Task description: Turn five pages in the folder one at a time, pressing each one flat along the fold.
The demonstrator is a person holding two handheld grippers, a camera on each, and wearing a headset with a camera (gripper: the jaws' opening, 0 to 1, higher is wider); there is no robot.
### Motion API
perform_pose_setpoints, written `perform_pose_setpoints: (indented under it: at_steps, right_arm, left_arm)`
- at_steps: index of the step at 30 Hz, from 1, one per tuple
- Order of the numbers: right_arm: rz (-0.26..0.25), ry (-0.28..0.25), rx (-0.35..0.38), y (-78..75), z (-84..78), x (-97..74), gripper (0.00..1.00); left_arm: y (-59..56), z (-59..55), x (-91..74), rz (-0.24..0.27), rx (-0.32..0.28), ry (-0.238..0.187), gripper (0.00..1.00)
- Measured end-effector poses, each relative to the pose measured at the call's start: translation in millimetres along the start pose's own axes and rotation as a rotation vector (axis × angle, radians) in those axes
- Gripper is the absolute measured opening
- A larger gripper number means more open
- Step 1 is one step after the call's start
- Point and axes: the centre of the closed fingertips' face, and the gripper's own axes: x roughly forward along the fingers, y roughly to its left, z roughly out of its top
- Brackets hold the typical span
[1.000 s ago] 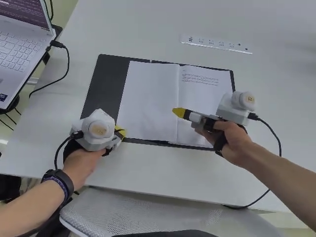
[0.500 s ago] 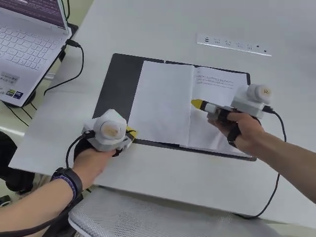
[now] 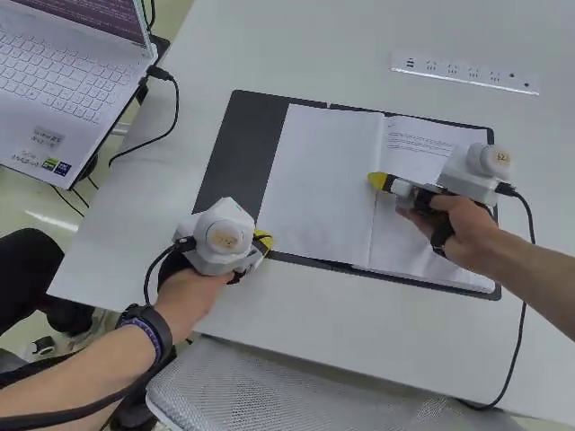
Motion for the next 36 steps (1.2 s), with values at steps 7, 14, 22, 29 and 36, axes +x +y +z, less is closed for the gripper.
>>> perform_pose_setpoints:
  at_steps: [7, 14, 22, 29, 36]
  right_arm:
    - [0.03, -0.01, 0.001, 2.3, 1.0, -1.7, 0.0]
    - [0.053, -0.005, 0.005, -1.9, 2.9, 0.7, 0.0]
    - [0.036, -0.041, 0.04, -7.6, 19.8, 5.4, 0.0]
    - [0.029, -0.049, 0.022, -8.7, 36.6, 17.0, 0.0]
    - [0.021, -0.094, 0.065, -29.3, 55.3, 30.4, 0.0]
  left_arm:
    - [-0.1, 0.0, 0.7, -0.003, -0.006, -0.002, 0.0]
    - [-0.4, 0.1, 0.8, -0.003, 0.001, -0.007, 0.0]
    - [0.2, 0.2, 0.3, -0.005, -0.026, -0.025, 0.0]
    - [0.3, 0.2, 0.7, -0.008, -0.014, -0.022, 0.0]
    - [0.6, 0.1, 1.3, -0.014, -0.005, -0.021, 0.0]
